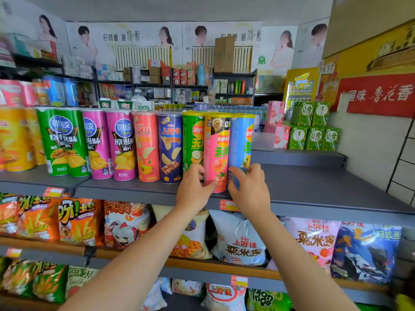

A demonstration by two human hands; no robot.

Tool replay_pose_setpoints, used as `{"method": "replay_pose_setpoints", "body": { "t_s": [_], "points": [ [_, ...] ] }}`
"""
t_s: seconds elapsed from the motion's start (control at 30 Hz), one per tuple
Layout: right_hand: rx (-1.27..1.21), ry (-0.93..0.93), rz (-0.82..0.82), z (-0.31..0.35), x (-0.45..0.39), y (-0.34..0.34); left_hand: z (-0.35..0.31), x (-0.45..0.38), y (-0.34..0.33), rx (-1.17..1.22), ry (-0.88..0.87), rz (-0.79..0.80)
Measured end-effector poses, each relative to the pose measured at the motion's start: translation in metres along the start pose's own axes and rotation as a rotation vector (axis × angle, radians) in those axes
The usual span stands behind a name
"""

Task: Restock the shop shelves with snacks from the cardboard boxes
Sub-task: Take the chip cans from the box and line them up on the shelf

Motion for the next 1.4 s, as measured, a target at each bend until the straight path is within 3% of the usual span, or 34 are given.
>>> {"method": "replay_pose_setpoints", "body": {
  "t_s": [0.27, 0.47, 0.6, 0.77, 0.83, 0.93, 1.0, 1.07, 1.13, 1.17, 1.27, 1.4],
  "points": [
    [0.034, -0.125, 0.115, -0.019, 0.008, -0.014, -0.016, -0.011, -0.012, -0.277, -0.052, 0.077],
    [-0.069, -0.121, 0.115, -0.021, 0.010, -0.020, -0.033, 0.000, -0.024, -0.456, -0.219, 0.151],
    [-0.146, -0.134, 0.037, -0.022, 0.015, -0.016, -0.022, 0.005, -0.016, -0.412, -0.193, 0.156],
    [-0.357, -0.024, -0.226, 0.020, 0.046, 0.006, 0.021, 0.054, 0.037, -0.169, -0.210, -0.051],
    [-0.529, 0.029, -0.115, 0.052, 0.066, -0.009, 0.065, 0.081, 0.058, -0.135, -0.126, -0.047],
    [-0.647, 0.045, 0.161, 0.101, 0.104, -0.065, 0.149, 0.121, 0.085, -0.155, 0.135, 0.039],
    [-0.679, 0.028, 0.374, 0.135, 0.146, -0.121, 0.216, 0.159, 0.100, -0.265, 0.349, 0.279],
    [-0.660, -0.014, 0.630, 0.169, 0.199, -0.182, 0.279, 0.210, 0.117, -0.377, 0.535, 0.618],
    [-0.627, -0.020, 0.838, 0.206, 0.256, -0.235, 0.338, 0.264, 0.150, -0.393, 0.741, 0.794],
    [-0.626, -0.014, 0.906, 0.227, 0.283, -0.256, 0.364, 0.285, 0.172, -0.357, 0.835, 0.762],
    [-0.630, -0.051, 1.090, 0.290, 0.362, -0.320, 0.445, 0.334, 0.247, -0.291, 0.988, 0.466],
    [-0.587, -0.291, 1.403, 0.361, 0.461, -0.394, 0.529, 0.372, 0.334, -0.492, 1.020, 0.291]
  ]
}}
Point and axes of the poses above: each hand's wrist, its own x-axis away from the middle knuckle, its own y-axis out of the back of the hand, z = x × y, the point moved 8 cm from there along -x, towards the middle knuckle
